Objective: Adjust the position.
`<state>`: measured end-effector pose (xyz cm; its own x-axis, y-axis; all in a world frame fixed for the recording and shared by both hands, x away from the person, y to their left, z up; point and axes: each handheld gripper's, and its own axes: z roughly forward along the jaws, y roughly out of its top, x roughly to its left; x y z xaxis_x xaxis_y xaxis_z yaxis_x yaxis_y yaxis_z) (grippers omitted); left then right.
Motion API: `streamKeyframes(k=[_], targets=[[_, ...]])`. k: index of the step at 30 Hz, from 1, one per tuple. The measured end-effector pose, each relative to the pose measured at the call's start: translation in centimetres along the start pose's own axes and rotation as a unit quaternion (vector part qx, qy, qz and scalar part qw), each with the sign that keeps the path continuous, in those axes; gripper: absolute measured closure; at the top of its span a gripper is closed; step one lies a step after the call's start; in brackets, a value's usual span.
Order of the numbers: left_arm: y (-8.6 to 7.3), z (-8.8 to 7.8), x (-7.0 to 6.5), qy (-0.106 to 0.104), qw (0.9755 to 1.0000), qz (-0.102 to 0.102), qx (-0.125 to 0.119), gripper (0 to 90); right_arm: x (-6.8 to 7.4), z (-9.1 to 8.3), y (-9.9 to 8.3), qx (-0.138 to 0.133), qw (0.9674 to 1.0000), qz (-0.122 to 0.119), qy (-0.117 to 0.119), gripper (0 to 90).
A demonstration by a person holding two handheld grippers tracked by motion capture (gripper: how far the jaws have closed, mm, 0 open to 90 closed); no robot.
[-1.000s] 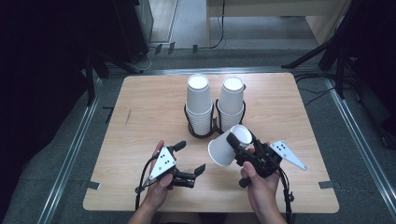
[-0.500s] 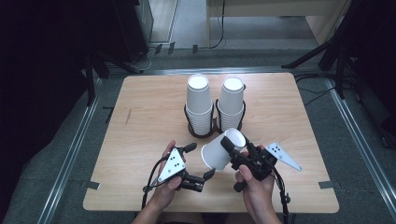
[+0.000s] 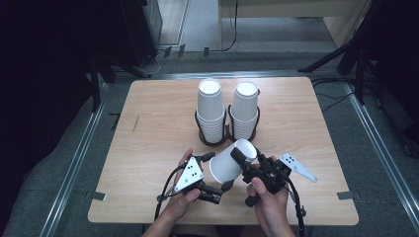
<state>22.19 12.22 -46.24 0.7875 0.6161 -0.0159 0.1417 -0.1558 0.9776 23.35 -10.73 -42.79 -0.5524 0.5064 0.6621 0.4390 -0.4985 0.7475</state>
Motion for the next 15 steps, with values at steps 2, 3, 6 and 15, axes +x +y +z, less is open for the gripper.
streamKeyframes(k=[2, 3, 6, 15], targets=[[-0.01, 0.11, -0.09, 0.003, 1.0000, 0.003, 0.002, 0.0, 0.09, -0.02, -0.06, 0.003, 1.0000, 0.007, 0.003, 26.6], [-0.05, 0.21, -0.20, 0.004, 1.0000, 0.005, 0.004, 0.0, 0.12, -0.03, -0.08, 0.004, 0.9999, 0.009, 0.005, 26.7], [-0.05, 0.49, -0.57, 0.011, 0.9999, 0.006, 0.009, 0.0, 0.19, -0.07, -0.07, 0.005, 0.9998, 0.017, 0.010, 26.6], [0.21, 0.30, -0.74, 0.020, 0.9998, 0.004, -0.003, 3.3, 0.03, -0.40, 0.39, 0.001, 0.9989, 0.044, 0.020, 26.6]])
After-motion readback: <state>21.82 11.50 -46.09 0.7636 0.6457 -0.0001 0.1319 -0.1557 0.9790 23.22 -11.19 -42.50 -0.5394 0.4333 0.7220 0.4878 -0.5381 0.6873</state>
